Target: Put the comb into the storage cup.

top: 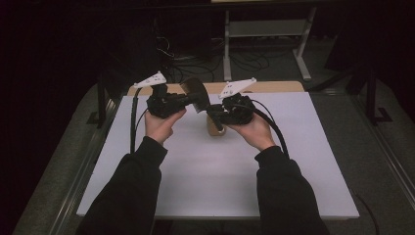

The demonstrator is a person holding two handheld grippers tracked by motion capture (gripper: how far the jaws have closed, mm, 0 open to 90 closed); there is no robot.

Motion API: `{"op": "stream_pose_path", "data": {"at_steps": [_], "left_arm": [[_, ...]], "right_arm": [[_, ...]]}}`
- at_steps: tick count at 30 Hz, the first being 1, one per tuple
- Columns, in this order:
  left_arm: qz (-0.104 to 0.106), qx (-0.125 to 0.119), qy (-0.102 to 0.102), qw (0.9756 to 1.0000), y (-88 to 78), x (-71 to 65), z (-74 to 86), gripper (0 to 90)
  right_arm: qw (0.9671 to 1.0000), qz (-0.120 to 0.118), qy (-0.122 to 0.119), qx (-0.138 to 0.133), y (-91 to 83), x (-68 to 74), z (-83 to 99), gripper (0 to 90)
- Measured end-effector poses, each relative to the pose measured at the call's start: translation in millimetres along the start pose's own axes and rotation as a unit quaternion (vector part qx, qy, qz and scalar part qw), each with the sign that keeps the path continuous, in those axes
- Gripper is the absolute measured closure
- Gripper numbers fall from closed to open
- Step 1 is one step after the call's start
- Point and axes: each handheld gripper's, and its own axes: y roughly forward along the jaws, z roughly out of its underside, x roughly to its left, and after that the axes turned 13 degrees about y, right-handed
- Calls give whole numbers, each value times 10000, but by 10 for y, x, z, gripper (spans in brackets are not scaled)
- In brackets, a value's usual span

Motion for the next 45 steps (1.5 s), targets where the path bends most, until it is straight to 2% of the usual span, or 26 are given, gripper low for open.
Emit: {"op": "stream_pose_path", "data": {"at_steps": [3,7,12,21,24,26,28,32,37,45], "left_arm": [[49,-7,9,10000,10,-1,-12,872],[92,40,71,9999,31,-7,-13,873],[101,36,120,9999,58,-6,-18,873],[113,46,186,9998,83,8,-66,873],[43,90,220,9997,106,14,-91,873],[35,109,233,9997,118,18,-108,873],[27,108,248,9996,125,22,-128,872],[22,106,269,9996,129,34,-170,872],[-3,100,321,9994,116,61,-215,872],[-72,108,378,9992,98,121,-239,872]], "right_arm": [[9999,-15,106,-40,-17,-19,9,695],[9996,-60,293,-18,-32,-74,32,610],[9995,-5,324,21,-86,-98,61,516],[9981,168,595,-43,-193,-188,148,257],[9976,289,620,-106,-235,-229,185,196],[9968,327,724,-116,-263,-255,213,139],[9962,353,790,-111,-287,-283,248,124],[9950,406,903,-143,-342,-332,334,13],[9939,440,978,-250,-424,-376,461,0],[9925,483,1095,-254,-561,-437,650,0]]}}
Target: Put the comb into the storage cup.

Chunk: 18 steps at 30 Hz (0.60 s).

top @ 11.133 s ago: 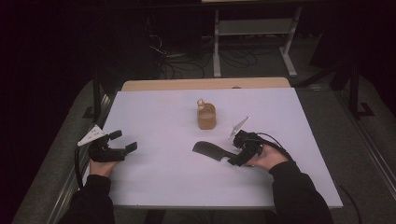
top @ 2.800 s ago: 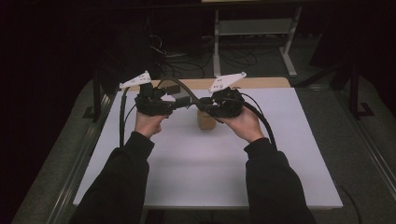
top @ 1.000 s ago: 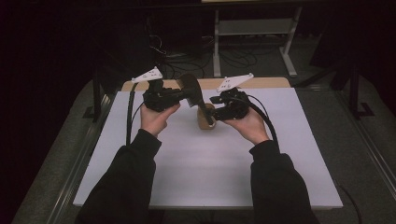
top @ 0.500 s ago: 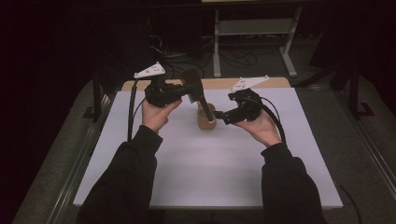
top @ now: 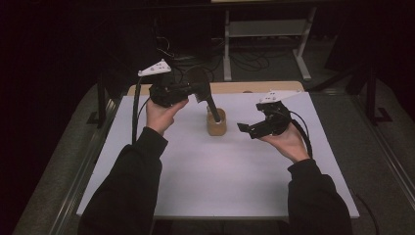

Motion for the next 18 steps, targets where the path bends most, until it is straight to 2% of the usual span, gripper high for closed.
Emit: {"op": "stream_pose_path", "data": {"at_steps": [14,18], "left_arm": [[-105,-50,42,9999,-17,83,-99,872],[-123,-76,113,9998,-4,97,-189,872]], "right_arm": [[9999,-16,138,-73,-220,-119,245,0],[9997,-12,219,-132,-276,-165,336,0]]}}
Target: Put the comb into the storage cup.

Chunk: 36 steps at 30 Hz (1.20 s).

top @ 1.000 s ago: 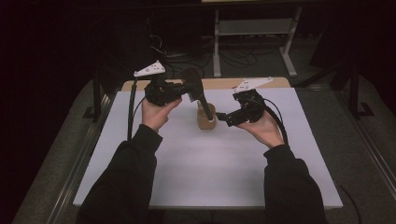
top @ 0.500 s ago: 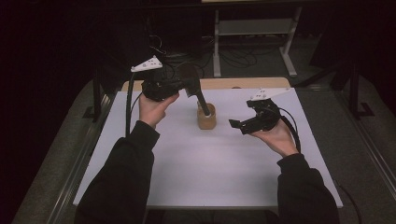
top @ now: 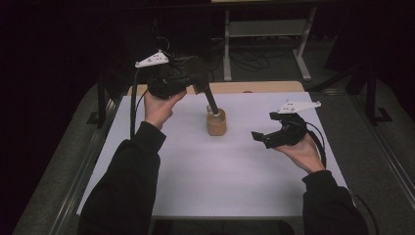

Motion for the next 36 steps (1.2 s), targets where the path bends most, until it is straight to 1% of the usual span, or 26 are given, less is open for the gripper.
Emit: {"op": "stream_pose_path", "data": {"at_steps": [3,8,11,15,19,26,29,34,36], "left_arm": [[-28,14,57,10000,12,18,-51,872],[-65,-9,88,9999,32,63,-112,872],[-79,48,160,9998,52,87,-140,872],[-128,3,154,9998,65,125,-157,872],[-215,47,147,9996,99,170,-127,872],[-259,113,110,9995,177,237,-52,872],[-262,88,87,9996,210,243,-19,872],[-257,187,160,9994,273,231,23,872],[-251,174,158,9994,287,230,40,872]], "right_arm": [[10000,-6,62,-14,-30,-20,51,0],[9999,-27,123,-68,-74,-49,140,0],[9999,-24,133,-96,-94,-59,194,0],[9998,-24,139,-158,-129,-61,255,0],[9997,-37,155,-194,-159,-63,310,0],[9995,-63,173,-259,-211,-69,433,0],[9994,-44,201,-282,-231,-85,483,0],[9992,6,238,-323,-259,-109,552,0],[9991,30,252,-354,-278,-118,574,0]]}}
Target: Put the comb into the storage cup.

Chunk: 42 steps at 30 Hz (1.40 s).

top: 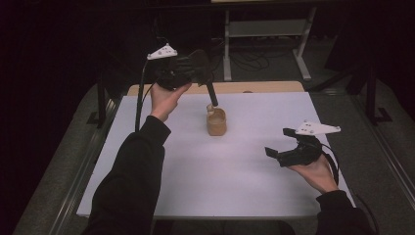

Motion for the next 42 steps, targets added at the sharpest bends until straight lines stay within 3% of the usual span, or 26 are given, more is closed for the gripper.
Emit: {"op": "stream_pose_path", "data": {"at_steps": [32,42], "left_arm": [[-60,130,-49,9999,228,-39,374,871],[-28,106,-211,9997,319,-59,537,872]], "right_arm": [[9998,99,44,-172,-148,-55,221,0],[9995,174,69,-254,-202,-87,260,0]]}}
